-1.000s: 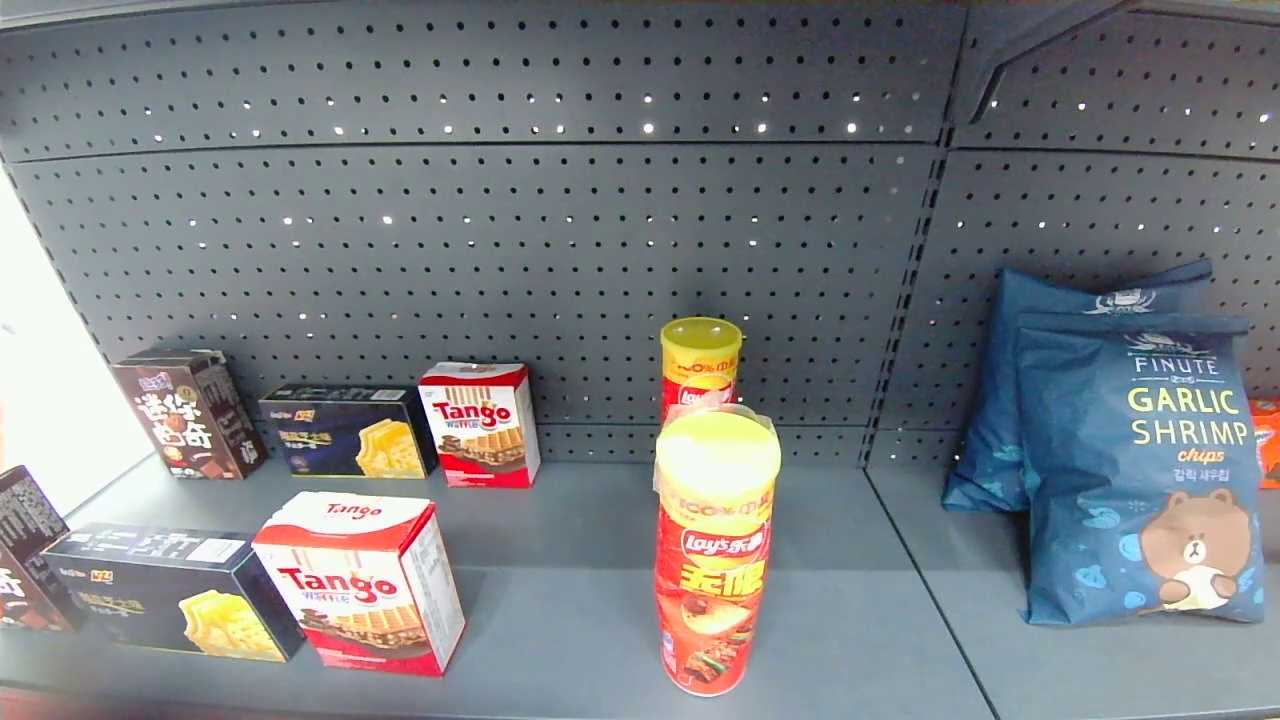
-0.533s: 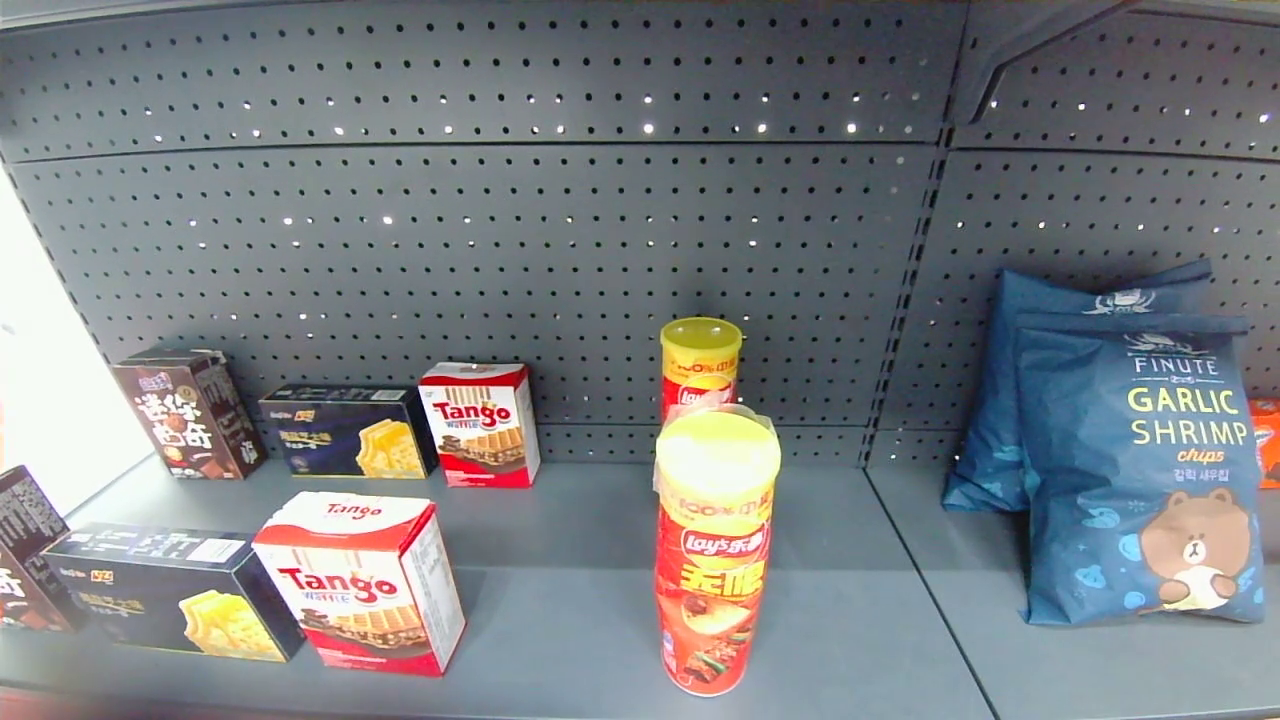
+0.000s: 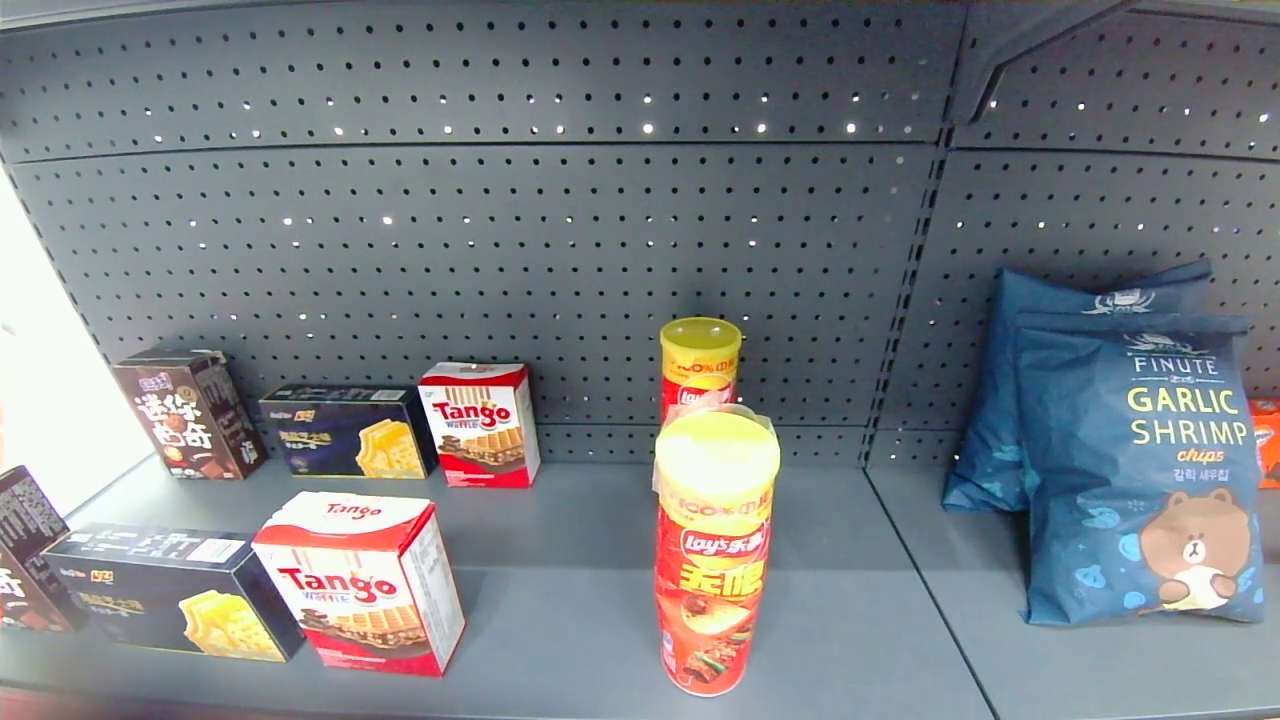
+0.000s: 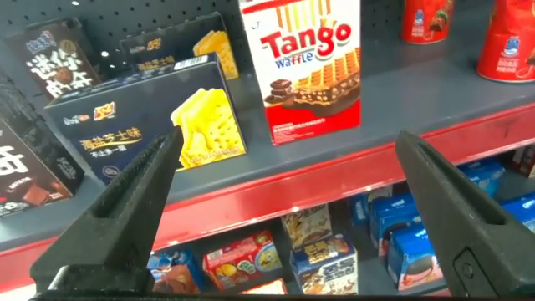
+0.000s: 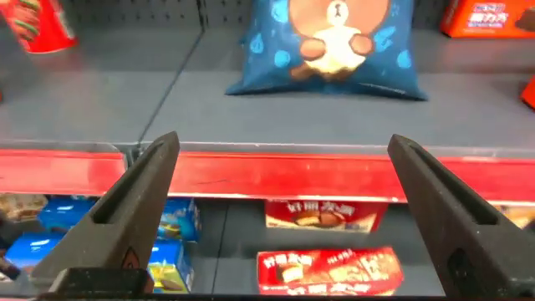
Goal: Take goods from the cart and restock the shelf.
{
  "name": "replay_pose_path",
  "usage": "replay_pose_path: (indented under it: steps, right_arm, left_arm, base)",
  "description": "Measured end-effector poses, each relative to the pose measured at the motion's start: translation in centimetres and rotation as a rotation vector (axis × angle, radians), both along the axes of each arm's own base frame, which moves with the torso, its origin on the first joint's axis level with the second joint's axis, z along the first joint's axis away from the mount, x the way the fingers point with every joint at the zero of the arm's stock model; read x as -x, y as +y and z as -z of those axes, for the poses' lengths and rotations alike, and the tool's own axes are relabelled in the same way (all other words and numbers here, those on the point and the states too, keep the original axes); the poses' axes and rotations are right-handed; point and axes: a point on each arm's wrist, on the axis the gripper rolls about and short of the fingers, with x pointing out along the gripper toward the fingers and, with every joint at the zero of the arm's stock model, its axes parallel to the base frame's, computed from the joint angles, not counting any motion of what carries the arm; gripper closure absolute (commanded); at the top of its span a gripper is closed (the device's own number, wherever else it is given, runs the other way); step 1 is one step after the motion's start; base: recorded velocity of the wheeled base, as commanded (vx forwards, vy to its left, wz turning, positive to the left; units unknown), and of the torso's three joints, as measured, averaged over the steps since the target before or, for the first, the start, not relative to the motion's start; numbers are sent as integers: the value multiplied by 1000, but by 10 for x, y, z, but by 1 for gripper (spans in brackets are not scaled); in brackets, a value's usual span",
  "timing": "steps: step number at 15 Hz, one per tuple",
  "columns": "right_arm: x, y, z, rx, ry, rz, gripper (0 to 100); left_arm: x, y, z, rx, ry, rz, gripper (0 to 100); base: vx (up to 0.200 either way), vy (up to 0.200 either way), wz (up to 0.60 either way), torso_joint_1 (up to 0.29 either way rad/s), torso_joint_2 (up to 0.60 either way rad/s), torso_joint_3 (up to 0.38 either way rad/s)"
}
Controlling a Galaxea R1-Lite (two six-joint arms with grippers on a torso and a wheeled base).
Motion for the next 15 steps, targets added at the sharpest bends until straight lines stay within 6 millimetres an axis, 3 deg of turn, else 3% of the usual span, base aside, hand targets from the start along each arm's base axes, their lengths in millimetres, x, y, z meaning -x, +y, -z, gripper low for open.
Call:
replay_pose_path:
  steps: [4, 10, 15]
  right_arm:
    - [4, 0, 1, -1, -57, 16, 0]
    - [5, 0, 1, -1, -69, 17, 0]
    - [5, 0, 1, -1, -70, 17, 0]
  left_arm:
    - [0, 1, -2, 8, -10, -42, 0]
    - [-4, -3, 18, 72, 70, 127, 0]
    - [-4, -1, 21, 143, 97, -54, 0]
  base:
    - [0, 0, 0, 0, 0, 0]
    - [0, 0, 0, 0, 0, 0]
    - [0, 0, 0, 0, 0, 0]
